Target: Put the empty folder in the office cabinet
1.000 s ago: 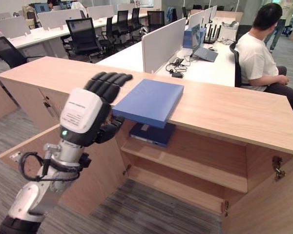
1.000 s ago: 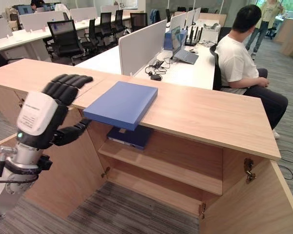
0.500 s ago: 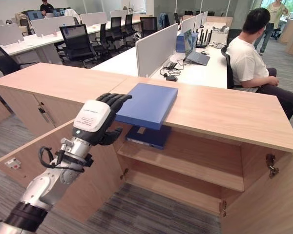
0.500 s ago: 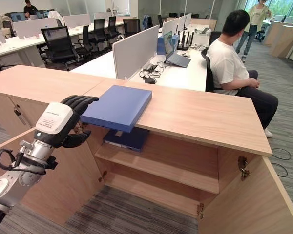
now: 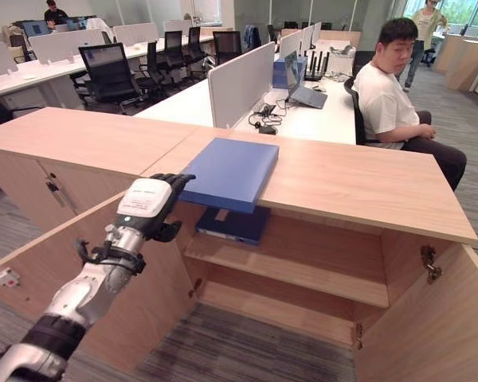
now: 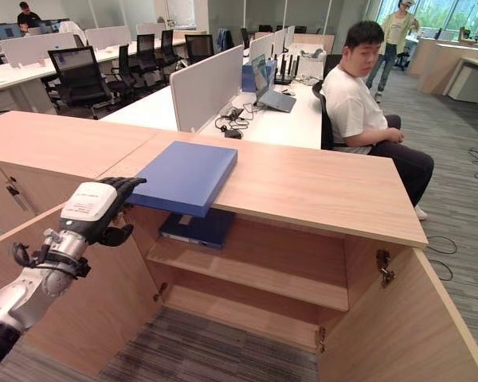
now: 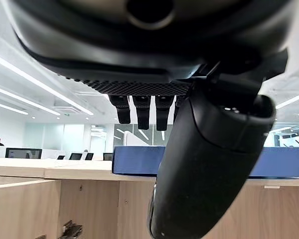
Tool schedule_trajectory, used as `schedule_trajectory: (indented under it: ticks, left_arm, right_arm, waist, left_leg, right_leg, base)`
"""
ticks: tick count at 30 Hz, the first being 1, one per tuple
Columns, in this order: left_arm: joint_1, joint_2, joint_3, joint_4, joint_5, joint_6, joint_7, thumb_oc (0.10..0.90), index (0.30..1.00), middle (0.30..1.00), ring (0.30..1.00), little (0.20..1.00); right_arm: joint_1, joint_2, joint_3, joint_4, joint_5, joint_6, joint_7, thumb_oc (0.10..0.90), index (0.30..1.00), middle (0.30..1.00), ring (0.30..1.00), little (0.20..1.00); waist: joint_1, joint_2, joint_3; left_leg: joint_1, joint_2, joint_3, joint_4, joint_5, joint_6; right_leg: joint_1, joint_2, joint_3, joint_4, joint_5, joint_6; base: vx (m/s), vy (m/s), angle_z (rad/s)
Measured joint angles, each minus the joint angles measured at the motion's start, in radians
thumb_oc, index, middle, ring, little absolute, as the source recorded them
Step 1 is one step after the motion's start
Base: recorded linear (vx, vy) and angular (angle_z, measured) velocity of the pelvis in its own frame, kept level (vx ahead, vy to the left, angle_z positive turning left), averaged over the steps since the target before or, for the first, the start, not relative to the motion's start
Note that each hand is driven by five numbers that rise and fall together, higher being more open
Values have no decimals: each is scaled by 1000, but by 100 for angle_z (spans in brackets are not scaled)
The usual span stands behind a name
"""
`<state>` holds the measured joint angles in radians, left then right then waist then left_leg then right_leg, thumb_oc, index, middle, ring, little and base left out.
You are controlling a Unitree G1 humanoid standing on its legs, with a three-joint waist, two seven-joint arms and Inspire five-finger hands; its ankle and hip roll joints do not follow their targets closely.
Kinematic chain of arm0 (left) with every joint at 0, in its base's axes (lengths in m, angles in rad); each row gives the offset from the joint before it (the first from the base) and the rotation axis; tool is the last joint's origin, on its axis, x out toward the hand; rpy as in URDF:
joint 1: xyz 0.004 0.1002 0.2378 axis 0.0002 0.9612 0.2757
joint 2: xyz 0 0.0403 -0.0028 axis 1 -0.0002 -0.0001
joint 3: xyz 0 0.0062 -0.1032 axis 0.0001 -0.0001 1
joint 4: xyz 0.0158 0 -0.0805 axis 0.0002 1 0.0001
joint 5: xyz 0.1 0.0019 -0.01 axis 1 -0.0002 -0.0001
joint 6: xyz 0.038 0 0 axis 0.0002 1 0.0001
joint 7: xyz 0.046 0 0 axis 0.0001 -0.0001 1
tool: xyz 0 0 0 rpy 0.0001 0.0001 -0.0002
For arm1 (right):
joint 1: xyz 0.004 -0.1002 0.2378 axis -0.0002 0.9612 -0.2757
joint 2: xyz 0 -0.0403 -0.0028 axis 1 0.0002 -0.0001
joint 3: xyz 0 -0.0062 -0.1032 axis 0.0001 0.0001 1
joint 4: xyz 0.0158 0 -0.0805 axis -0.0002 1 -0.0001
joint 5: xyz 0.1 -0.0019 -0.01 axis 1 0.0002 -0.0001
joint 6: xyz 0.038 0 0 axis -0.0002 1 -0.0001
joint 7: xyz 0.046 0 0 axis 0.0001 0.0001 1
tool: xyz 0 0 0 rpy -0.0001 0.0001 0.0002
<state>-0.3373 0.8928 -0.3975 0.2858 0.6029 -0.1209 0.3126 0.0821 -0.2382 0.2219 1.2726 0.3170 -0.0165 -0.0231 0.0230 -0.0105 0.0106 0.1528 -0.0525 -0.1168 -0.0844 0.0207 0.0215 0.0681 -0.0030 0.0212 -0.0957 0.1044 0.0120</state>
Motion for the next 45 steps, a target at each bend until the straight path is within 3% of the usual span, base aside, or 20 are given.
schedule_trajectory:
  ticks: [4,10,30,31,32,33,45]
  left_arm:
    - [-100,-4,-79,67,3,20,5,800,900,900,900,900]
    - [-142,-6,-117,96,28,35,12,800,900,900,900,900]
    - [-204,-16,-205,256,72,56,29,800,900,900,900,900]
    - [-205,-16,-205,265,72,57,29,685,728,728,728,728]
    - [-206,-17,-206,273,71,58,29,685,728,728,728,728]
    - [-247,-44,-236,338,71,62,31,400,300,300,300,300]
    - [-316,-74,-238,374,71,98,74,400,300,300,300,300]
  right_arm:
    - [-4,0,0,-1,0,0,0,800,900,900,900,900]
    - [-4,0,3,-2,0,-1,0,800,900,900,900,900]
    - [-5,-2,7,0,-1,0,-7,800,900,900,900,900]
    - [-6,-4,10,0,-1,0,-7,800,900,900,900,900]
    - [-6,-5,11,0,-1,-1,-8,800,900,900,900,900]
    - [-3,-7,12,2,-1,0,-8,800,900,900,900,900]
    - [-6,-8,19,22,0,-1,-13,800,900,900,900,900]
  waist:
    - [-22,-6,-4]
    - [-47,-6,-4]
    - [-51,-1,-4]
    - [-50,0,-5]
    - [-53,1,-6]
    - [-52,4,-7]
    - [-55,9,-13]
  left_leg:
    - [0,0,4,0,2,4]
    - [4,1,21,0,3,7]
    - [6,1,35,0,1,8]
    - [6,1,36,0,1,8]
    - [6,1,36,0,1,8]
    - [7,1,37,0,-1,4]
    - [9,1,52,0,-2,2]
  right_leg:
    - [1,0,3,0,0,0]
    - [0,3,20,0,1,1]
    - [-5,3,28,0,8,1]
    - [-5,3,28,0,8,1]
    - [-6,3,28,0,8,1]
    - [-5,3,30,0,9,1]
    - [-9,4,44,0,12,-2]
  base:
    - [-8,-3,-3]
    - [-11,0,-8]
    - [-2,0,-1]
    - [0,0,0]
    - [0,0,0]
    - [-11,-11,-4]
    - [-1,-5,-4]
